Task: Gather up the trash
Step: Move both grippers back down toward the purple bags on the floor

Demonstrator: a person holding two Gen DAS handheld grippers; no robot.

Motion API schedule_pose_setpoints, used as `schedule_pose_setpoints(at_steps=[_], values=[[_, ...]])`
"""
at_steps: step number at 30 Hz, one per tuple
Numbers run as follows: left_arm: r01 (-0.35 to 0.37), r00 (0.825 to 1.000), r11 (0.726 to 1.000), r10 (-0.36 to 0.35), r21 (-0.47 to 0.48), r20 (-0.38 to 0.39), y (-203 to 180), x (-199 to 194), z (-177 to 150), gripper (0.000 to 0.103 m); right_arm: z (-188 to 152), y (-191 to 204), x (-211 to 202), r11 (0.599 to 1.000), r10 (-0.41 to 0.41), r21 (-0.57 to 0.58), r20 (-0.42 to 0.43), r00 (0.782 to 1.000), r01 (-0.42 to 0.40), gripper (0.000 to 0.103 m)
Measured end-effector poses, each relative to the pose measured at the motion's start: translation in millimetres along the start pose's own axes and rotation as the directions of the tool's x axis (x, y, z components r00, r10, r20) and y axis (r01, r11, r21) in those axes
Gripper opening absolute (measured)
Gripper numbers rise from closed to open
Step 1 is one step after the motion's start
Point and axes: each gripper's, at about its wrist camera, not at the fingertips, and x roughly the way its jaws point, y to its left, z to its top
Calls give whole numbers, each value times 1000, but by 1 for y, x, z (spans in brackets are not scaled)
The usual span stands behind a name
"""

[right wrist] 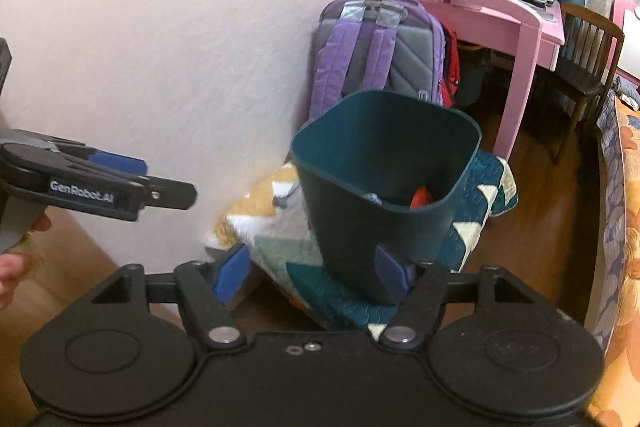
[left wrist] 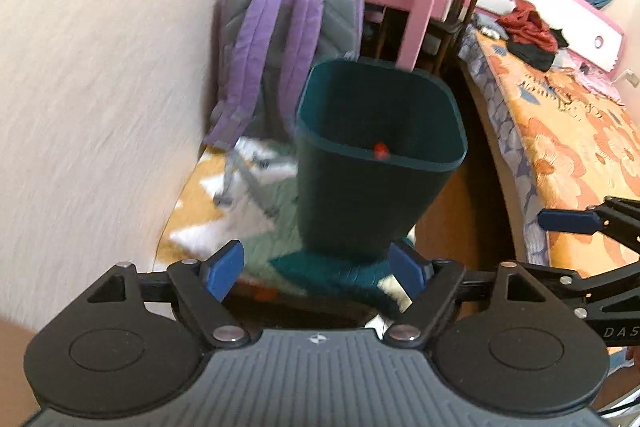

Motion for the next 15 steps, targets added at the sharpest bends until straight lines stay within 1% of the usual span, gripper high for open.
schedule_pose_setpoints(at_steps=[2, 6, 7, 11, 15], values=[[-15, 1000, 1000, 15, -20, -20, 8, 3, -13, 80, -14, 7, 3, 1000, -7, -18, -16, 1000, 7, 82], [-47, 997, 997, 43, -56, -63, 26, 18, -46, 80, -47, 20, 18, 999, -5, -41, -63, 998, 2, 87], [-52, 996, 997, 47, -65, -75, 31, 23, -55, 83, -55, 22, 23, 999, 3, -34, -77, 997, -5, 89], [-42, 992, 991, 26, -127, -127, 52, 52, -89, 84, -88, 30, 52, 1000, 29, -4, -125, 992, -29, 95], [-24, 986, 989, -1, -146, -169, 67, 88, -127, 85, -129, 43, 87, 999, 38, -28, -176, 984, -44, 95]])
